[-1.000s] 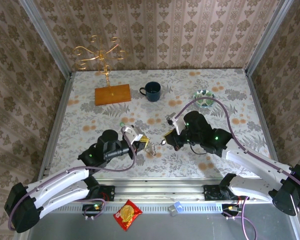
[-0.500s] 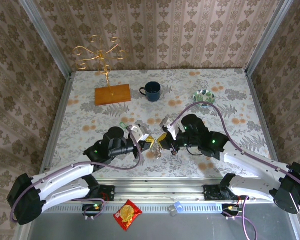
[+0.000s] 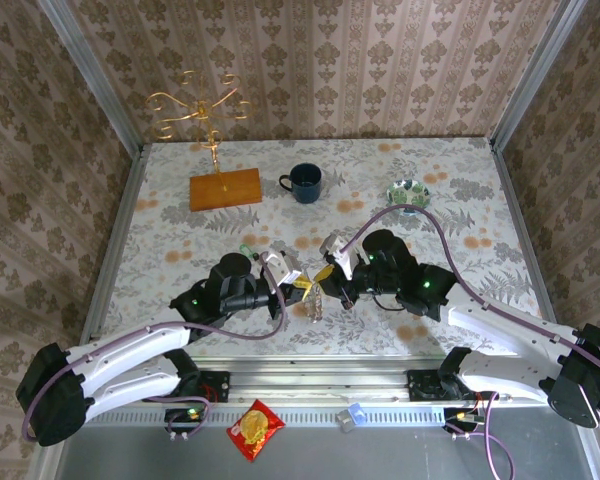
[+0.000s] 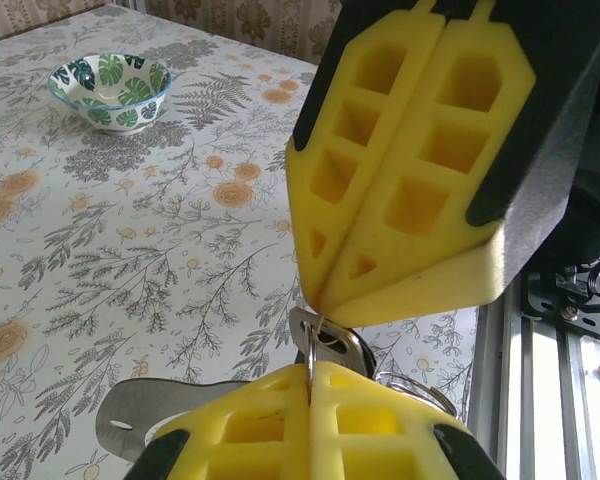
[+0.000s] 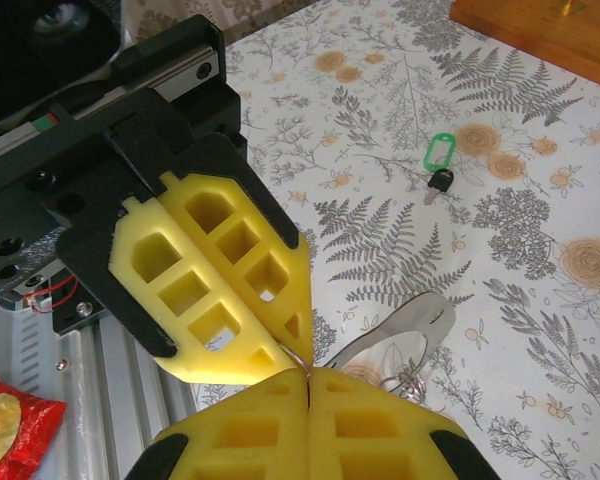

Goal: Put the keys on the keyring

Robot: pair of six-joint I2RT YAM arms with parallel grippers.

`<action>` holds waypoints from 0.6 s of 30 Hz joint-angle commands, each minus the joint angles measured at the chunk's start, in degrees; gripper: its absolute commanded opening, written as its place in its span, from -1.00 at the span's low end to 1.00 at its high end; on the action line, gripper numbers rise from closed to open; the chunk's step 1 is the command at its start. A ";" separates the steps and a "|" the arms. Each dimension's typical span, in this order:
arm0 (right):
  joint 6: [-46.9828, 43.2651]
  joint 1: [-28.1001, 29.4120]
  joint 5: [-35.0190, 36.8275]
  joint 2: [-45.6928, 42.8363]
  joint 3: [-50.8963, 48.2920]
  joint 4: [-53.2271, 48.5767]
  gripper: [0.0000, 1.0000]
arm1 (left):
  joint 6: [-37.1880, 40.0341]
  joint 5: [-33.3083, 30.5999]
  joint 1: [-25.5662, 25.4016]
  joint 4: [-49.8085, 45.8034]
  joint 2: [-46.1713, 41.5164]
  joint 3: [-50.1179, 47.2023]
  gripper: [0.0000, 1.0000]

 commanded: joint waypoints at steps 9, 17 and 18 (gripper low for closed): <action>-0.08 0.76 7.70 -0.78 -0.31 0.36 -1.00 | -0.97 1.77 -0.46 3.27 -0.86 1.53 -1.00; 4.08 0.71 9.14 0.30 0.73 -0.89 -1.00 | 1.82 1.78 -0.85 6.12 -1.86 -0.39 -1.00; 4.50 0.69 8.90 0.67 0.96 -1.08 -1.00 | 2.85 1.78 -1.16 6.91 -2.15 -0.93 -1.00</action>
